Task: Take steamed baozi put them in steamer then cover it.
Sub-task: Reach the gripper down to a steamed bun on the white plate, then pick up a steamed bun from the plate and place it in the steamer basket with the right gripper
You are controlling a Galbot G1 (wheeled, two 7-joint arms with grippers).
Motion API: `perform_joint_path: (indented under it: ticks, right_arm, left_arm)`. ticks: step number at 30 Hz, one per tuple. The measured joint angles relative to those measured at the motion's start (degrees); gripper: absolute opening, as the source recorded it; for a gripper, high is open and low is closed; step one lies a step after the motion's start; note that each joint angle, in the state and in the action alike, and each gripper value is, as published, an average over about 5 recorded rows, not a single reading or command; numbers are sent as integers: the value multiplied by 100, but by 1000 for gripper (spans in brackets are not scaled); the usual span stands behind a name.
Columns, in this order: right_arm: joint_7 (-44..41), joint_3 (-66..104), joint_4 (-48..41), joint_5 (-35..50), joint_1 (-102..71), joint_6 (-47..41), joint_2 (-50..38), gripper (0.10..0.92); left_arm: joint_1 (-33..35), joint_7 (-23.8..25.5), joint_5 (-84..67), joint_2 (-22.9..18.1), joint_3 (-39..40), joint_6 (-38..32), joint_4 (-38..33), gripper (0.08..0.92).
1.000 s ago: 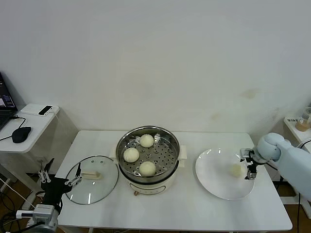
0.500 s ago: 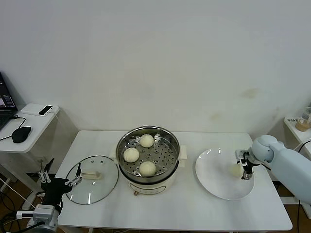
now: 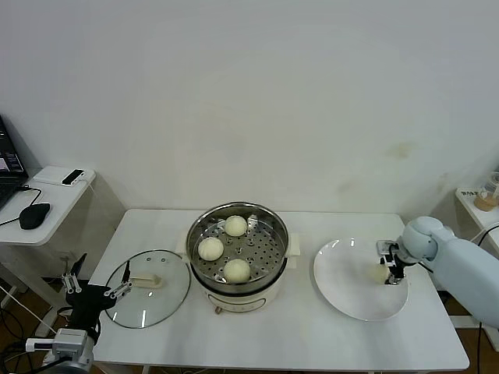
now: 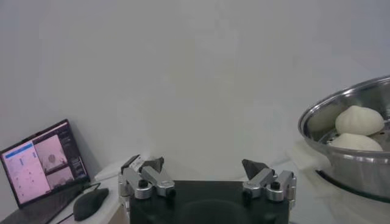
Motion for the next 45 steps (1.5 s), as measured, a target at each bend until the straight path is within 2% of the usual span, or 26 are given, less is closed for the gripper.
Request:
perform_joint_path:
  ticks: [12, 21, 34, 45]
  right_arm:
    - [-106, -322, 372, 325, 485, -119, -298, 568]
    - [-86, -1220, 1013, 1161, 1862, -428, -315, 577]
    - [344, -2678, 1966, 2827, 3862, -1256, 481, 585]
    - [986, -3314, 2104, 3957, 4286, -1978, 1354, 594]
  left_arm:
    - [-5, -2, -5, 32, 9, -3, -31, 823]
    - [-23, -2, -6, 56, 34, 3, -51, 823]
    - [-28, -3, 5, 43, 55, -2, 15, 823]
    - [-85, -4, 12, 44, 66, -1, 87, 823]
